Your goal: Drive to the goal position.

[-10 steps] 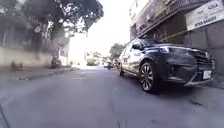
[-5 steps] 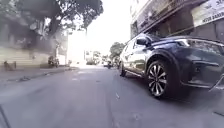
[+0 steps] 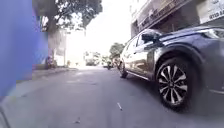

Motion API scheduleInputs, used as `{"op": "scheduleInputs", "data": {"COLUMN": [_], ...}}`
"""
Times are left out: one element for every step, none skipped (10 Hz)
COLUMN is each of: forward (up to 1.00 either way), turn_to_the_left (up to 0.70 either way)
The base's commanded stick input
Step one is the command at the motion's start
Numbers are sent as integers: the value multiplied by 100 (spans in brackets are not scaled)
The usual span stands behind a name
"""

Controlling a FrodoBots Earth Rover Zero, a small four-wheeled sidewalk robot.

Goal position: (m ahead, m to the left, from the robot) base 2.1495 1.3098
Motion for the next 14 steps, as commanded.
{"op": "scheduleInputs", "data": {"forward": [72, 70, 70, 67, 0, 0, 0, 0, 0, 0, 0, 0, 26, 50], "turn_to_the_left": [4, 7, 7, 7, 0, 0, 0, 0, 0, 0, 0, 0, -1, -1]}}
